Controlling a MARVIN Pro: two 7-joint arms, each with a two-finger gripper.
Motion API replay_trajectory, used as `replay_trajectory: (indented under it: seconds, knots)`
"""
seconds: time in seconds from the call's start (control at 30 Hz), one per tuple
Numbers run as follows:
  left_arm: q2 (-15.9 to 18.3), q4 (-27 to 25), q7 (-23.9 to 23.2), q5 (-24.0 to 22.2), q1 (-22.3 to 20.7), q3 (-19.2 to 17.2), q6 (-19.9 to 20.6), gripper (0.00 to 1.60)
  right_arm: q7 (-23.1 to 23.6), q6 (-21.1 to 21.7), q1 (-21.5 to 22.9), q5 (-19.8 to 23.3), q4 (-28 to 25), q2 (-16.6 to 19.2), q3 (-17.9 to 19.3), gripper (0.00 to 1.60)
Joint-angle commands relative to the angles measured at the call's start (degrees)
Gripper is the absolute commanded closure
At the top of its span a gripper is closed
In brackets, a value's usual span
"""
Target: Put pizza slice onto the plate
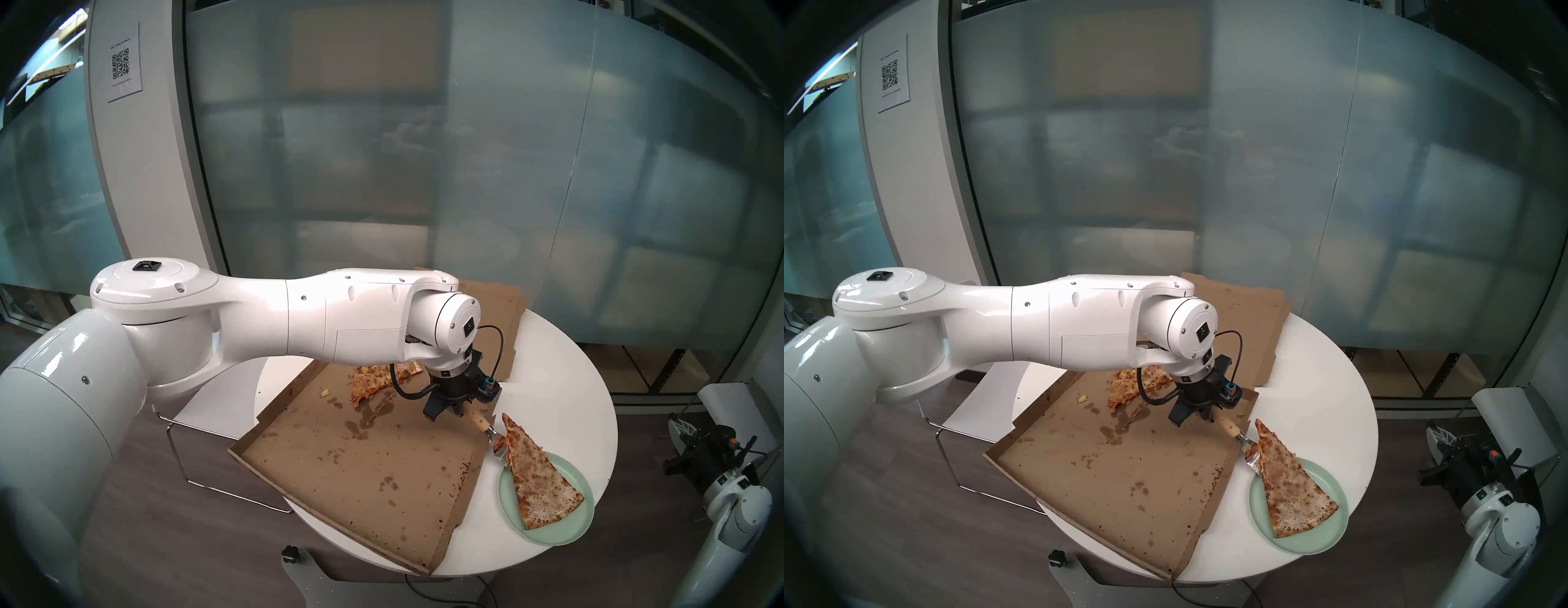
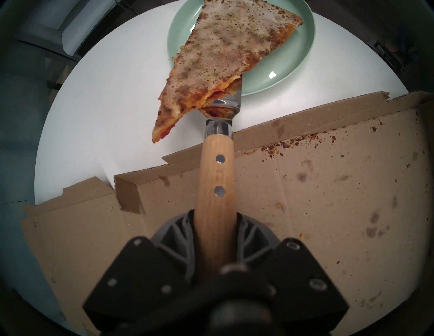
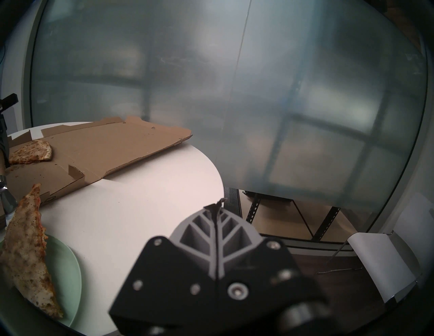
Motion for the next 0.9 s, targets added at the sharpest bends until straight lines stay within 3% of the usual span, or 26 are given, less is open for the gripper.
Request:
replay_trajectory:
  seconds: [0.0, 0.87]
  knots:
    - [0.7, -1.4, 0.9, 0.7, -1.6, -1.1, -0.4, 1.60, -0.1, -0.3, 0.5, 0.2, -1.2, 0.1, -0.2, 1.60]
    - [3.1, -6.2, 5.3, 6.1, -1.7, -0.4, -2.9, 1.60, -0.4, -0.5, 0.8, -0.7, -1.6, -0.9, -0.9, 1.60]
